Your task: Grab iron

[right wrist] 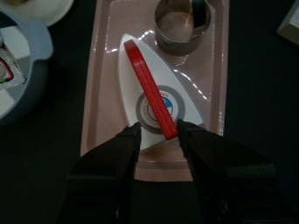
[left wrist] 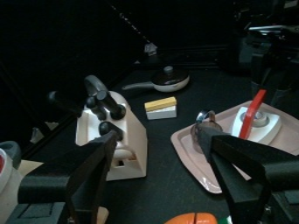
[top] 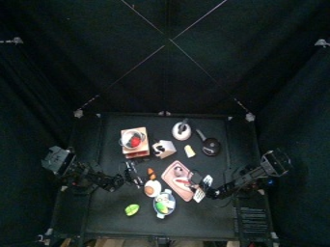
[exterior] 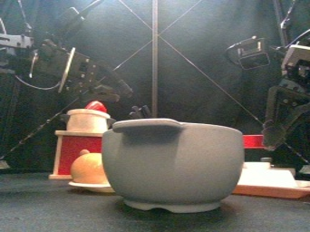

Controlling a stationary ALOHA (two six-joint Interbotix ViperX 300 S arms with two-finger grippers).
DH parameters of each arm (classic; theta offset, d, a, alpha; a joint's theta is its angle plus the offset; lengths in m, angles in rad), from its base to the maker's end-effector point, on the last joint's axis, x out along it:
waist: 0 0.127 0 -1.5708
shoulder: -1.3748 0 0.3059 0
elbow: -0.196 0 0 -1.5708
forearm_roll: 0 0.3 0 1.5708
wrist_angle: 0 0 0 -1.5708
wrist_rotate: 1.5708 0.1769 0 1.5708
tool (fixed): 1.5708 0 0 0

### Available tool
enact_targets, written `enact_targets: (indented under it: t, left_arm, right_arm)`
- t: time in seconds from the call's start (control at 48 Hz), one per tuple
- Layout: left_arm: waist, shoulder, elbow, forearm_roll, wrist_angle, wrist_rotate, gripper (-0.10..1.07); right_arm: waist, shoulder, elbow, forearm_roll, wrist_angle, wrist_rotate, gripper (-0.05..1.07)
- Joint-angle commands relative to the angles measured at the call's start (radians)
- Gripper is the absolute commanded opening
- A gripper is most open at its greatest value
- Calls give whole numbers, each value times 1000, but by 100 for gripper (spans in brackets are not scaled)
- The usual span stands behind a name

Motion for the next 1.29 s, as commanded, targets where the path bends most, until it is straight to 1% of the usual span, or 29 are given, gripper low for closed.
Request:
enact_targets:
  t: [0.0, 0.146, 0.5, 0.625, 0.729, 0.938, 1.271]
  left_arm:
    - [2, -6, -11, 2, -3, -2, 104]
    - [2, -6, -11, 0, -3, -2, 104]
    - [2, -6, -11, 2, -3, -2, 104]
    - [2, -6, -11, 2, -3, -2, 104]
    - [2, -5, -11, 0, -3, -2, 104]
    - [2, -6, -9, 2, -3, -2, 104]
    - [2, -6, -9, 0, -3, -2, 104]
  right_arm:
    - [-12, -11, -14, -6, -8, 2, 72]
    - [-17, -11, -12, -6, -8, 2, 64]
    - [-18, -20, -17, -9, -8, 0, 39]
    - [-14, -37, -20, -17, -8, 0, 34]
    - [-12, -61, -21, -25, -8, 2, 32]
    - [-2, -98, -25, -37, -8, 2, 32]
    - [0, -106, -26, -57, -8, 2, 32]
